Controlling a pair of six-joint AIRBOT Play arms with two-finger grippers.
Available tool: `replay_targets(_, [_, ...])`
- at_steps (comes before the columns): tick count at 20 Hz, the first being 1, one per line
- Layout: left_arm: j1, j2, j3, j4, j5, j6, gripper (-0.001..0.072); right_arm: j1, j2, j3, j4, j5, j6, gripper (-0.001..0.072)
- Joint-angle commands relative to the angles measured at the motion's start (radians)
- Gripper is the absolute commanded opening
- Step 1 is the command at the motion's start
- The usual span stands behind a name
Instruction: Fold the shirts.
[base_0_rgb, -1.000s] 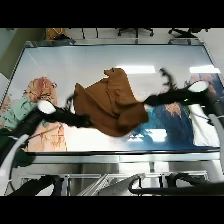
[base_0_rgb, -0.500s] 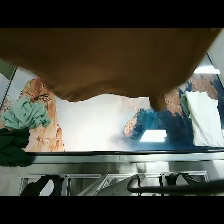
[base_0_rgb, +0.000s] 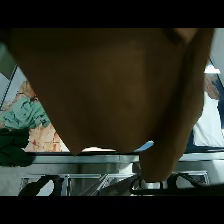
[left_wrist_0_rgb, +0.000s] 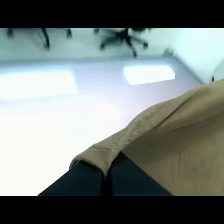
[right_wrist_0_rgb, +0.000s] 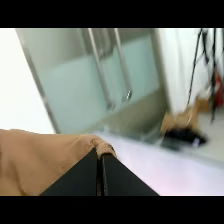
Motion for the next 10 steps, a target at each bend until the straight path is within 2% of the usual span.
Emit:
replay_targets(1, [-0.045,-0.212,-0.101,0.084,0.054,0.032,0.0012,0.252,-0.222,-0.097,-0.258,-0.196,-0.02,0.0017])
replay_targets(3, [-0.045,-0.378,-0.1,0.113,0.098,0.063,0.0013,0.351,-0.383,-0.103,-0.386,-0.417,-0.02,0.0017])
replay_targets(5, [-0.045,-0.554,-0.067,0.113,0.121,0.084,0.0014,0.382,-0.538,-0.102,-0.384,-0.573,-0.017,0.0018])
replay_targets(9, [-0.045,-0.85,0.136,0.077,0.041,0.082,0.0015,0.375,-0.69,-0.102,-0.344,-0.617,-0.009,0.003])
replay_targets(10, [-0.044,-0.892,0.191,0.068,-0.005,0.061,0.0114,0.373,-0.685,-0.101,-0.344,-0.616,-0.009,0.0122])
